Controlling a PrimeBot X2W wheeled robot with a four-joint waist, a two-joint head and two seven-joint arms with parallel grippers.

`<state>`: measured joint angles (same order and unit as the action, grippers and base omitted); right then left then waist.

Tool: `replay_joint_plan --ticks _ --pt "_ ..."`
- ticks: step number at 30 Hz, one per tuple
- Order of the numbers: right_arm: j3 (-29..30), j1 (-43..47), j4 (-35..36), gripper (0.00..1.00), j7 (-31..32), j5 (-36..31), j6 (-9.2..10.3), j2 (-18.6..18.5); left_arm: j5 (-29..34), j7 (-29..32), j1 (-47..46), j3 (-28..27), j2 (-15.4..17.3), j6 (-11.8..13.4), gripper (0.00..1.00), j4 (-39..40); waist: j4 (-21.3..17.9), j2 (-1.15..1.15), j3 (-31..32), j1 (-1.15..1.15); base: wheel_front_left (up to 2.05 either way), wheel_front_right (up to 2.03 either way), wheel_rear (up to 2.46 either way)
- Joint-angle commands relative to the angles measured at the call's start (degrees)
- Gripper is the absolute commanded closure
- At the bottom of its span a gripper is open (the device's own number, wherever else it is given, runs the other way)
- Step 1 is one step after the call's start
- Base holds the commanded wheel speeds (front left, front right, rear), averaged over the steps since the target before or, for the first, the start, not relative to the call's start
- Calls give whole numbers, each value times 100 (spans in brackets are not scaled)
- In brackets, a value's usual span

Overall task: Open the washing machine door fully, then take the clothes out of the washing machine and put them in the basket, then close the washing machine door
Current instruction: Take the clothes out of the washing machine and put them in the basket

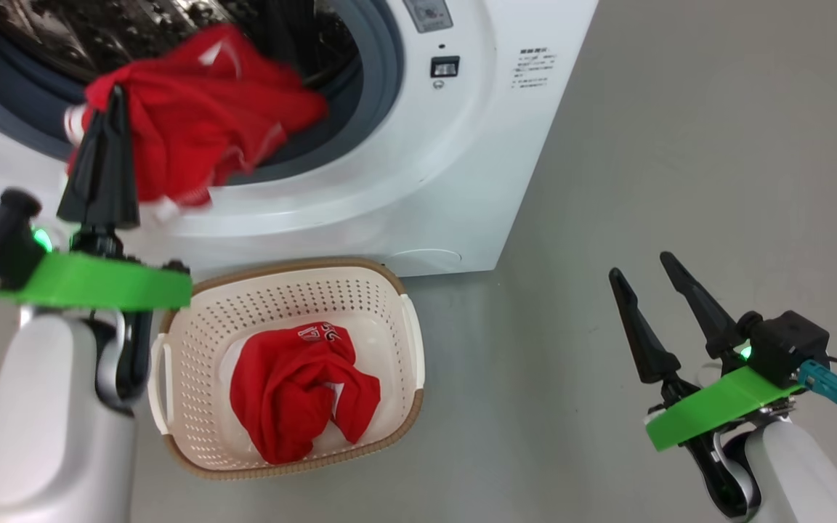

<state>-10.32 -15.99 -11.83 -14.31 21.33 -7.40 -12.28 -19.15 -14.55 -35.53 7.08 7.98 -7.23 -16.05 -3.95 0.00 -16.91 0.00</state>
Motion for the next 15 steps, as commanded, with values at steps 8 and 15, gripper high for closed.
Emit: replay_joint_plan --ticks 8,15 --pt "-72 180 157 0 -69 82 -9 -108 39 64 771 -234 151 238 100 1621 124 0 112 0 0 0 0" --pt "-112 172 175 0 -69 82 -9 -127 47 383 1443 -156 151 417 100 2457 139 0 89 0 0 0 0"
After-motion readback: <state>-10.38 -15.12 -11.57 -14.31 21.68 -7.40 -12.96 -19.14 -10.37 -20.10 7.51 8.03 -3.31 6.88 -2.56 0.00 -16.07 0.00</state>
